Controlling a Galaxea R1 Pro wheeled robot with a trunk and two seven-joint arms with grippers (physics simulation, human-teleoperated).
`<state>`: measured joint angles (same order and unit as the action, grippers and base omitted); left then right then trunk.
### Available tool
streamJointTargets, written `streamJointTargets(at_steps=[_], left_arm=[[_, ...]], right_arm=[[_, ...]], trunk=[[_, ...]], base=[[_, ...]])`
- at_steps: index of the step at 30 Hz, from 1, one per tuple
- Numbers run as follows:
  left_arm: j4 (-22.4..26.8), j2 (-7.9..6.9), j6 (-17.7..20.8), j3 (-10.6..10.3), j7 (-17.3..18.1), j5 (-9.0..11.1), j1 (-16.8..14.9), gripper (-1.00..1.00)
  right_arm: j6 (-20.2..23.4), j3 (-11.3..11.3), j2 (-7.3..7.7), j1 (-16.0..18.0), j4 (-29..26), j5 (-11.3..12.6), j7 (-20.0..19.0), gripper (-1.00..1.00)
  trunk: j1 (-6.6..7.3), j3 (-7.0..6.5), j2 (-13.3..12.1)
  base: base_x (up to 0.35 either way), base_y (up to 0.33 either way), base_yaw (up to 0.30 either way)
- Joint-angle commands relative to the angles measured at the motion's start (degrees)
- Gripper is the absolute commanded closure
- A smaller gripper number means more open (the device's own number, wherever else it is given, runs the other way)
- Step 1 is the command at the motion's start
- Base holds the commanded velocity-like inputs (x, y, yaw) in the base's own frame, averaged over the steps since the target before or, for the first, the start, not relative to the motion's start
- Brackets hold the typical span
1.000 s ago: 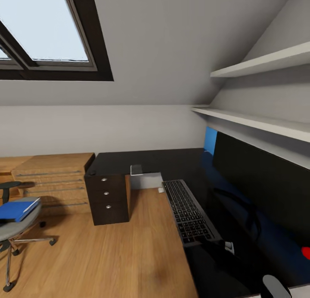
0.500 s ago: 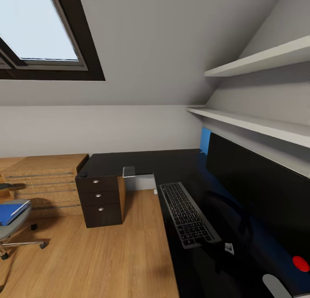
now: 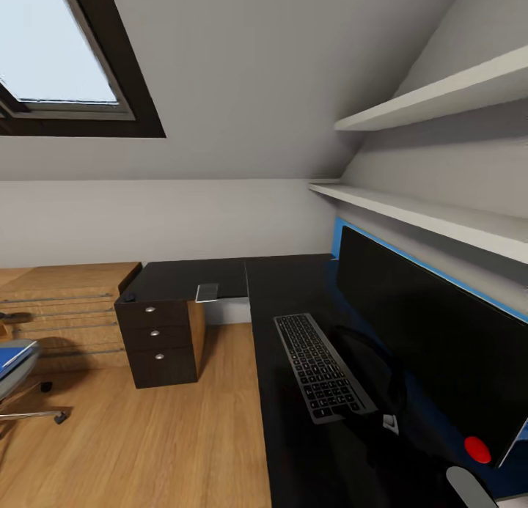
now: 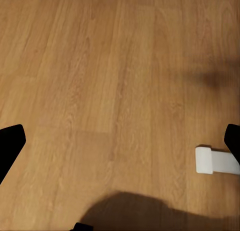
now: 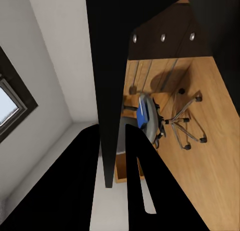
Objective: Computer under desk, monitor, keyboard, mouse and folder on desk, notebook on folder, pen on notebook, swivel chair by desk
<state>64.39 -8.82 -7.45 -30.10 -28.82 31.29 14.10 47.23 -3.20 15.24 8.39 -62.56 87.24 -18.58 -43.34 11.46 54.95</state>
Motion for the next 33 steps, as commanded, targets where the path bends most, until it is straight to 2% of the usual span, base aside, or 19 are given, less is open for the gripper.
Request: streamJointTargets(at_steps=[1,17,19,22,24,26,33], left_arm=[[0.0,-0.06,-0.4,-0.2,-0.3,0.6,0.0,-1.00],[0.1,-0.06,-0.5,0.0,-0.4,0.6,0.0,-1.00],[0.1,-0.06,-0.4,1.2,-0.4,0.6,0.0,-1.00],[0.1,0.18,-0.4,5.2,-0.2,0.6,0.0,-1.00],[0.1,0.26,-0.4,6.8,0.0,0.6,0.0,-1.00],[0.1,0.36,-0.4,7.5,0.1,0.6,0.0,-1.00],[0.1,0.38,-0.4,7.8,0.2,0.7,0.0,-1.00]], right_arm=[[0.0,-0.1,0.05,0.0,0.1,-0.1,-0.5,1.00],[-0.7,0.0,-0.29,0.2,1.1,-0.1,-0.4,1.00],[-0.8,0.1,-0.33,0.2,1.2,-0.1,-0.4,1.00],[-1.1,0.3,-0.37,0.2,1.2,-0.1,-0.4,1.00],[-2.5,0.4,-0.43,0.2,1.2,0.0,-0.3,1.00],[-4.3,0.4,-0.51,0.2,1.2,0.0,-0.3,1.00],[-5.2,0.4,-0.56,0.2,1.2,0.0,-0.2,1.00]], trunk=[[0.00,0.07,0.0],[0.00,0.07,0.0],[0.00,0.07,0.0],[0.00,0.07,0.0],[0.00,0.07,0.0],[0.00,0.07,0.0],[0.00,0.07,0.0]], base=[[0.000,-0.036,0.000],[0.000,-0.004,0.000],[0.000,0.000,0.000],[0.000,0.000,0.000],[0.000,0.000,0.000],[0.000,0.000,0.000],[0.000,0.000,0.000]])
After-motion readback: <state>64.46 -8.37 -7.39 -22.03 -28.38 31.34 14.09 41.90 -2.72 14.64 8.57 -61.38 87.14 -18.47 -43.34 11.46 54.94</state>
